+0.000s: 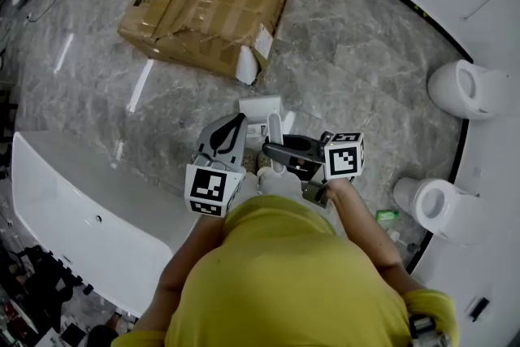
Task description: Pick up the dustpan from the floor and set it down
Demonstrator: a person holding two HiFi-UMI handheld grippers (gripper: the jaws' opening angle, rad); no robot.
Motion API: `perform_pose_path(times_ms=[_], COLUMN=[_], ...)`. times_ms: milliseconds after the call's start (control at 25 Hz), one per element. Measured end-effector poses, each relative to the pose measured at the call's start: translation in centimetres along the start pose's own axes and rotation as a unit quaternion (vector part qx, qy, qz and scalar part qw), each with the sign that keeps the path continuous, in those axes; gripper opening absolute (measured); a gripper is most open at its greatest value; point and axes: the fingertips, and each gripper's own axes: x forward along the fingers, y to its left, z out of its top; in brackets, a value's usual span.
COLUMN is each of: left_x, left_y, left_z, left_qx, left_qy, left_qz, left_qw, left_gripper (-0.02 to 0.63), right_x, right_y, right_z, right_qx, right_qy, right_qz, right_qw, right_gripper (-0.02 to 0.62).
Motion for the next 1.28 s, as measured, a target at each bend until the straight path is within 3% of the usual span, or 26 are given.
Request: perform_pose_path(times_ms=[800,1280], left_x=[-0.9,-1.2], left_y=[-0.4,-0.4], left_z=[1.2,1.2], left_qx=[0.015,0.015], left_qy=[-0.013,-0.015], left_qz=[0.001,0.003], left_qw=[0.9998,0.9998], left_gripper=[0.002,0.002], right_x=[-0.6,-0.5], right_y=[5.2,5.2], right_z=[3.2,3.2], right_qx=[-0.045,-0.046], right_qy=[-0.008,-0.010], right_qz=[0.014,0.013], right_qw=[0.999,0.999], right_gripper=[0.161,0.163])
